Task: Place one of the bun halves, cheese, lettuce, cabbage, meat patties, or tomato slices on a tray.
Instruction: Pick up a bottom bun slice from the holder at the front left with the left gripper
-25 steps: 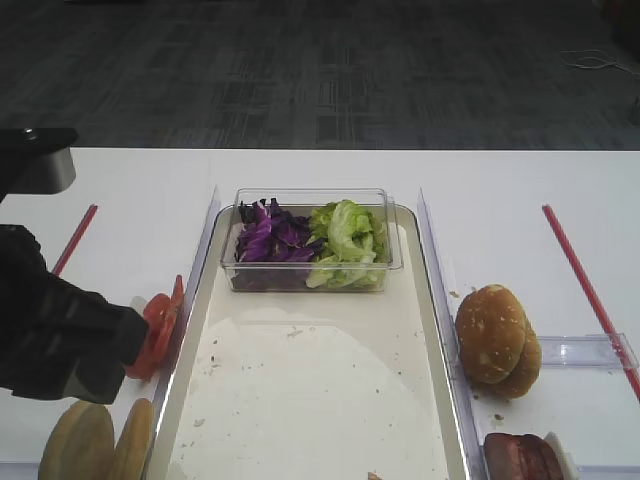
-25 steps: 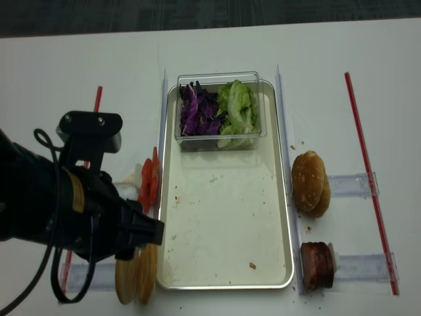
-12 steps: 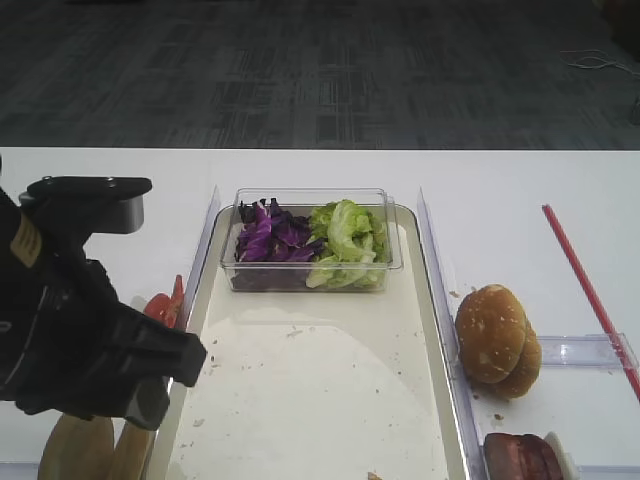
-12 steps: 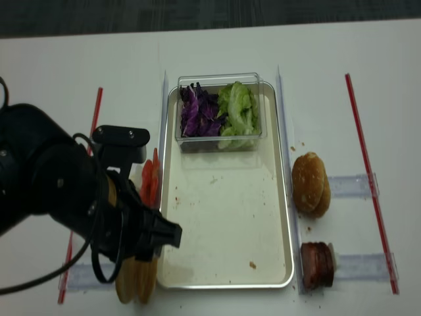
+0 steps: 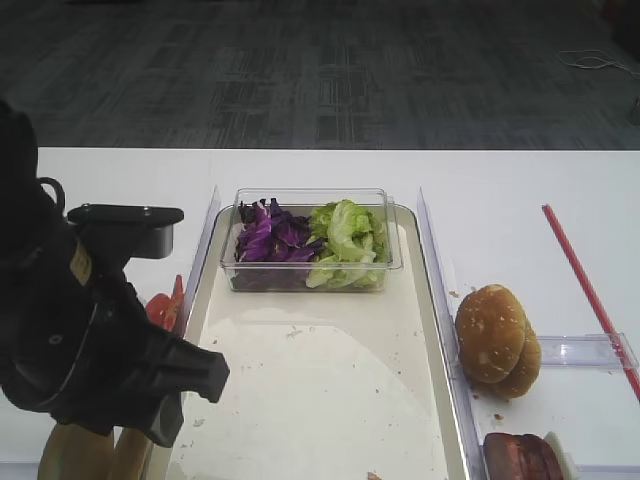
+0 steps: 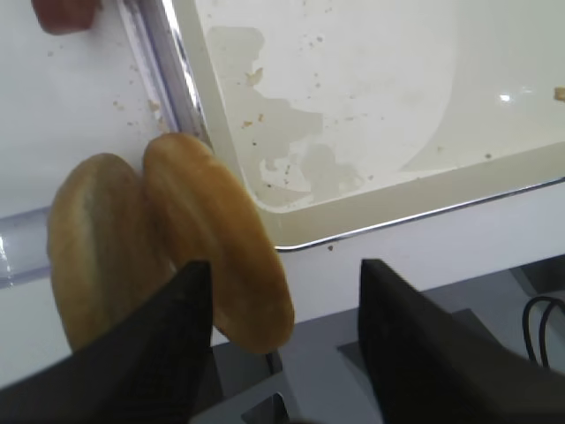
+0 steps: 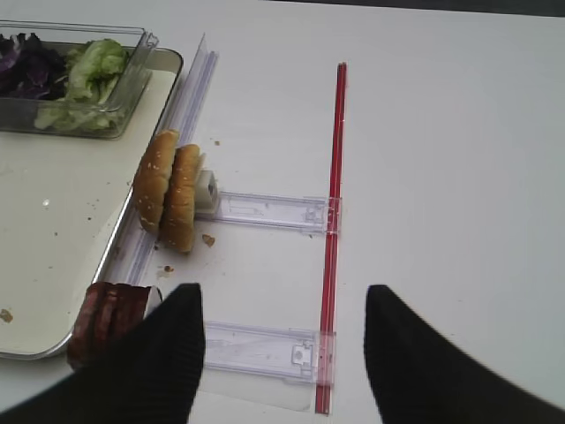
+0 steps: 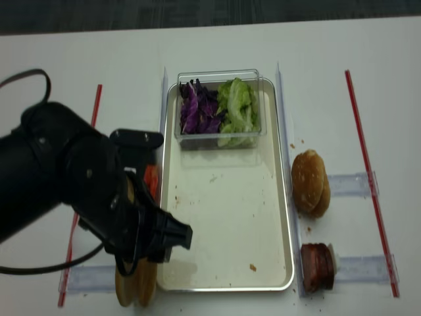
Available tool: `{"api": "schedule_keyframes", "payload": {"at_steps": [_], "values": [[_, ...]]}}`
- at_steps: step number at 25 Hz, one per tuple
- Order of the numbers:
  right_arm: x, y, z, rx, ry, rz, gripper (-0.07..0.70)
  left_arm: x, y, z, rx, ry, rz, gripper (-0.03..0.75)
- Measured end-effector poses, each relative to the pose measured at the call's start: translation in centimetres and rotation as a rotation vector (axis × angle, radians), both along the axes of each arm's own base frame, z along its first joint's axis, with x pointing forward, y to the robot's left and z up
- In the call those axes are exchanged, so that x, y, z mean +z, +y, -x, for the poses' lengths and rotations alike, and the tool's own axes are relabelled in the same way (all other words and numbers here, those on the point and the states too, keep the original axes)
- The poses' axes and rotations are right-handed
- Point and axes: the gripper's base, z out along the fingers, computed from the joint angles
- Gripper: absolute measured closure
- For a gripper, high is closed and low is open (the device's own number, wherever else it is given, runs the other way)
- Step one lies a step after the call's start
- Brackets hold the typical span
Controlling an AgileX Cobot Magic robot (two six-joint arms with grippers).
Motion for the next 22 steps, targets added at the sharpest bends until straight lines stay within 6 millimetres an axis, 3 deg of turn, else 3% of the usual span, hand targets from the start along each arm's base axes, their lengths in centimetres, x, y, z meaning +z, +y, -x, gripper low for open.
{"api": "schedule_keyframes", "payload": {"at_steps": [8,22], "values": [[0.0,-0.1,0.0,-0.009,-0.001,-0.001,0.215,-1.7,-0.4,-0.6,-0.003,0.054,-0.050,0.334],[0.0,-0.1,0.0,-0.013,-0.001,-0.005,0.215,-2.5,-0.1,-0.9,0.008,0.076,-0.130,0.335]]}}
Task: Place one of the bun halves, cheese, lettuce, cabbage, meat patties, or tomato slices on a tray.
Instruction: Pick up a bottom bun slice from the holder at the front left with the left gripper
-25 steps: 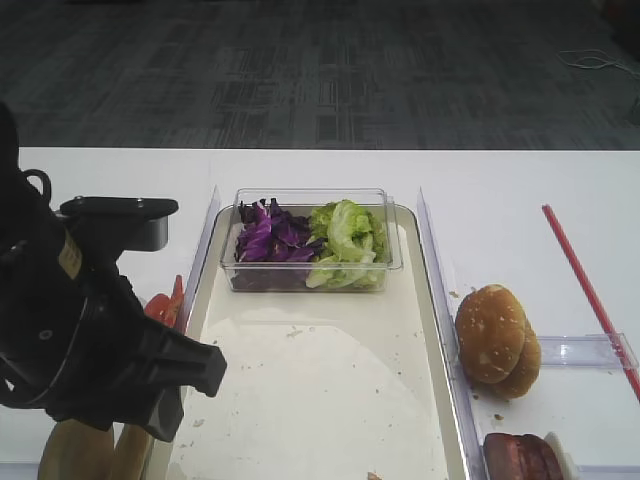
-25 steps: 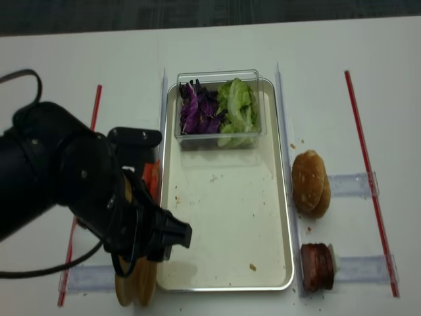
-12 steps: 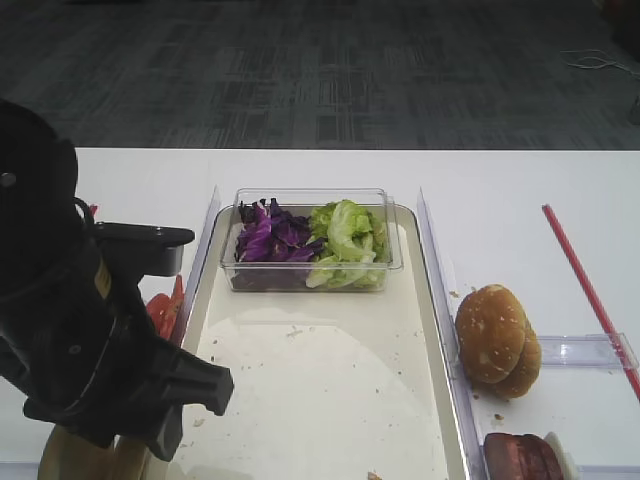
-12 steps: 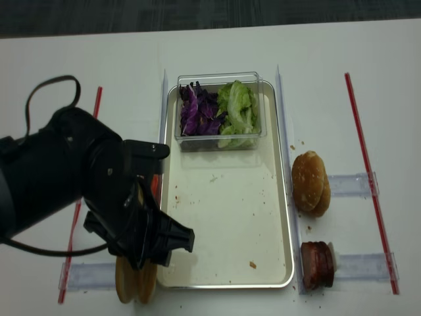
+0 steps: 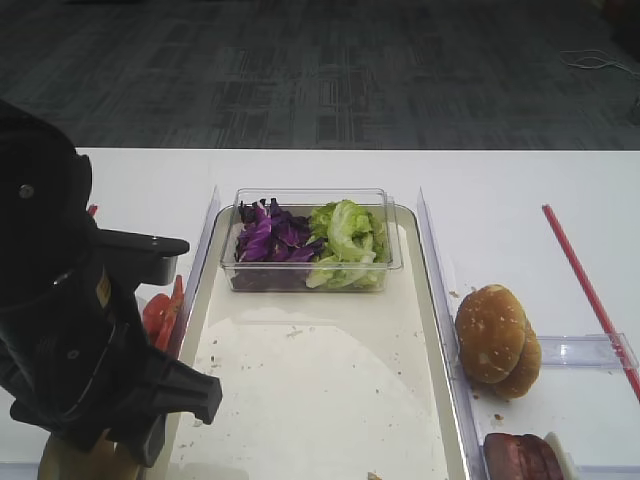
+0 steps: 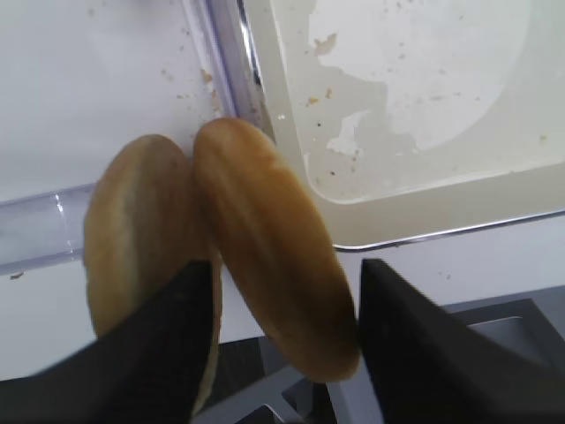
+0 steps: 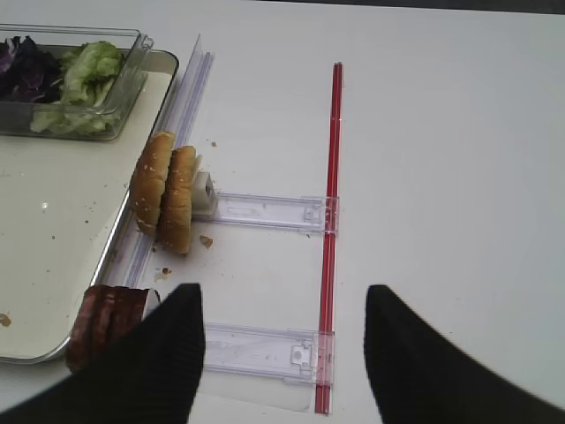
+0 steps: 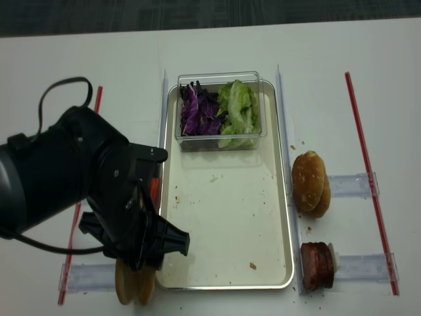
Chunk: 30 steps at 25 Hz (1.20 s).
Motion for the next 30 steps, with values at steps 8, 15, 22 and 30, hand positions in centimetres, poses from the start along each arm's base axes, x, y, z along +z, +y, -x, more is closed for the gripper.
{"api": "schedule_keyframes", "payload": {"at_steps": [8,15,22,30], "values": [[0.00,0.00,0.00,0.000,0.000,0.000,0.215,0.00,0.19,0.09,-0.003,0.009,-0.021,0.410],[0.00,0.00,0.00,0.000,0.000,0.000,0.215,-0.01,0.21,0.10,-0.002,0.011,-0.023,0.488],[0.00,0.00,0.00,0.000,0.000,0.000,0.215,0.00,0.32,0.24,-0.002,0.026,-0.035,0.507],[0.00,0.00,0.00,0.000,0.000,0.000,0.215,0.00,0.43,0.20,-0.007,0.022,-0.047,0.573]]}}
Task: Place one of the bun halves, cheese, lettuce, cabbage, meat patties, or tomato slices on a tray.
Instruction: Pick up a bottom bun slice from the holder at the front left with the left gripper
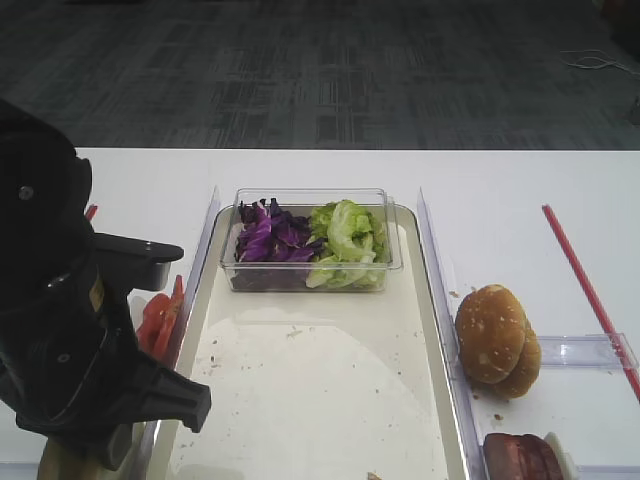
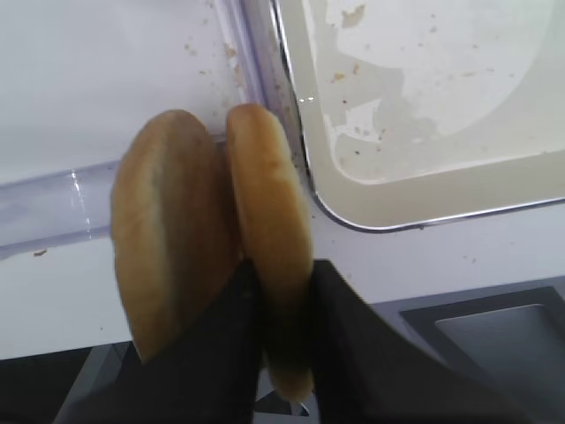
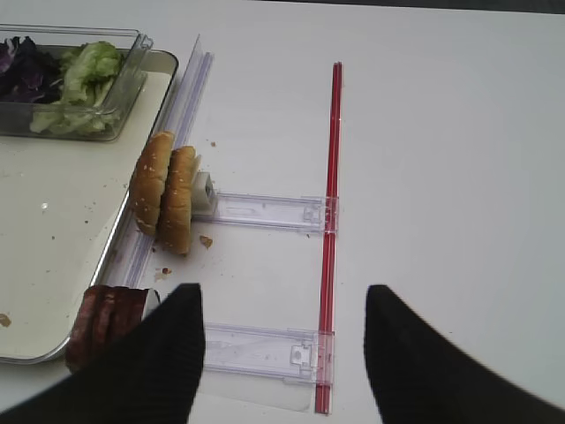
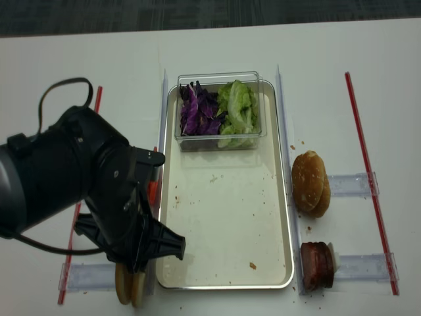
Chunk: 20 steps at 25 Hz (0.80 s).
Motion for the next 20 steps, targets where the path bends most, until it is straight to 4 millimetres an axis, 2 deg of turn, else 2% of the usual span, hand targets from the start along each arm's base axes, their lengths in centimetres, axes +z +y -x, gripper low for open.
{"api": "schedule_keyframes", "payload": {"at_steps": [20], "values": [[0.00,0.00,0.00,-0.002,0.000,-0.003,0.215,0.00,0.09,-0.02,-0.005,-0.002,-0.010,0.602]]}}
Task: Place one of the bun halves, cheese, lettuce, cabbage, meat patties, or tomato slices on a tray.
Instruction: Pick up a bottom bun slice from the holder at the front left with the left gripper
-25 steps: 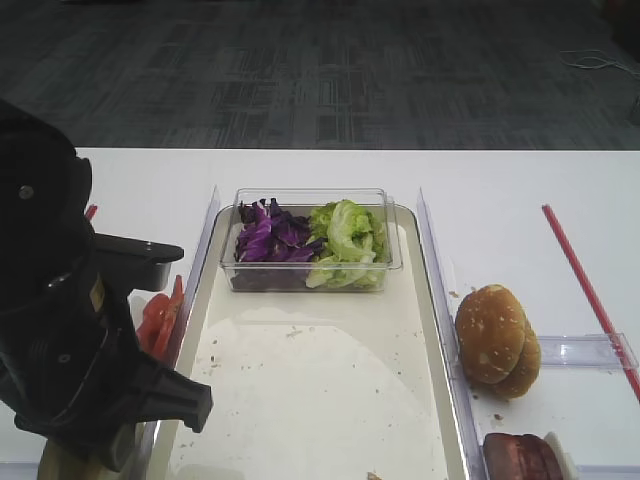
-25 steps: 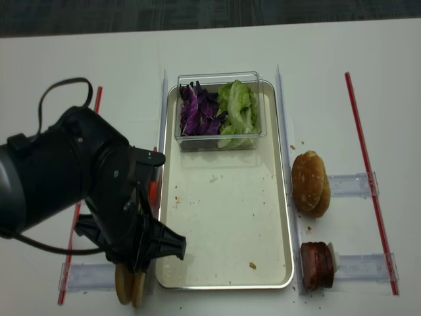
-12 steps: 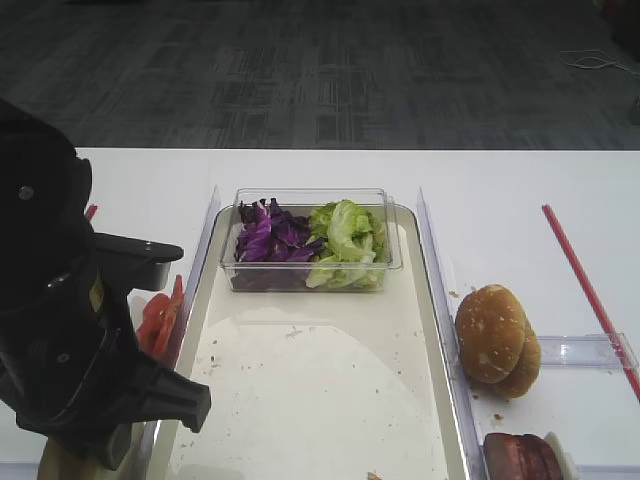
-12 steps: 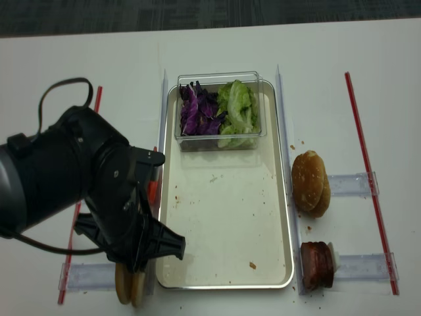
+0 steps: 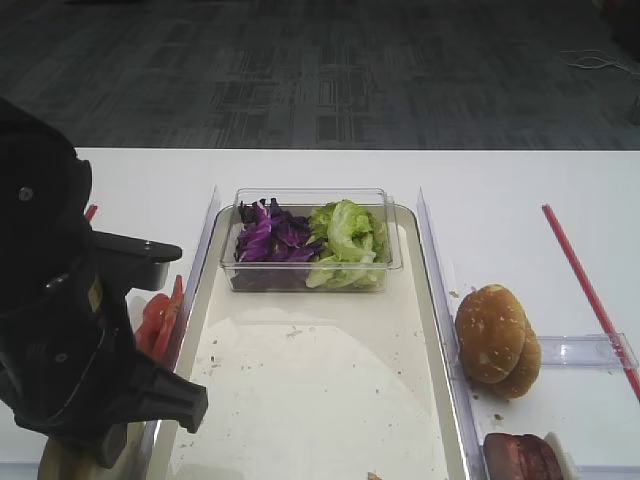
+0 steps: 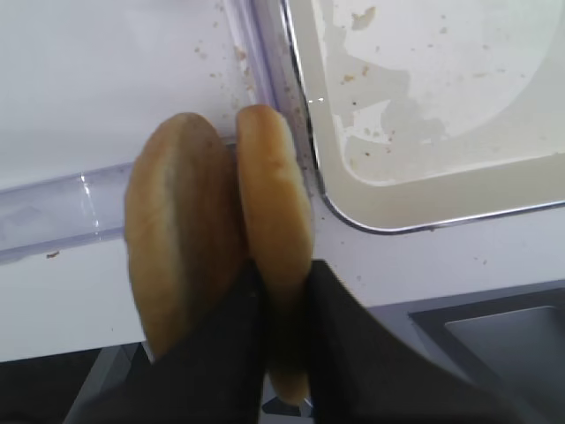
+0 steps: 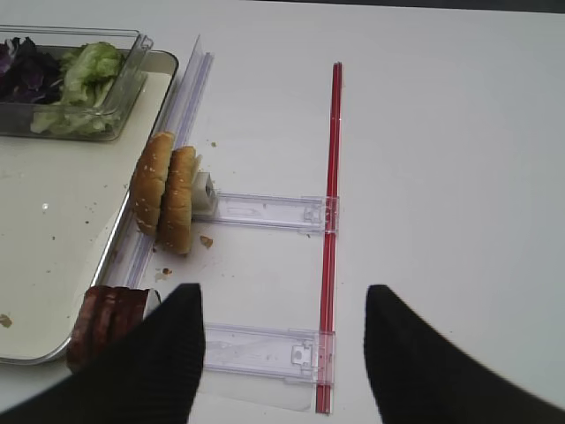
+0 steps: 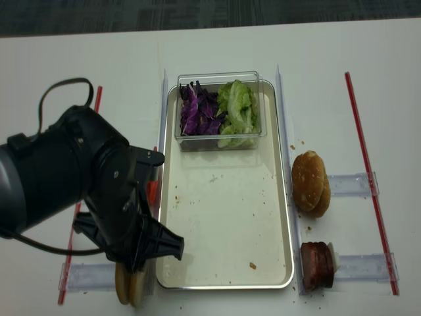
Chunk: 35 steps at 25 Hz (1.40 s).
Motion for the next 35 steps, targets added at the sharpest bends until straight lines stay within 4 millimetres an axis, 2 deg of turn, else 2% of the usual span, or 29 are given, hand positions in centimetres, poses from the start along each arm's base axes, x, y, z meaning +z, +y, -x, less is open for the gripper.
{"api": "schedule_keyframes", "payload": {"at_steps": [21,35], "values": [[0.0,0.0,0.0,-0.012,0.004,-0.011,0.215,0.0,0.1,0.0,-0.005,0.005,-0.015,0.606],[0.0,-0.1,0.0,-0.013,0.004,-0.009,0.215,3.6,0.1,-0.3,-0.012,-0.078,0.025,0.606]]}}
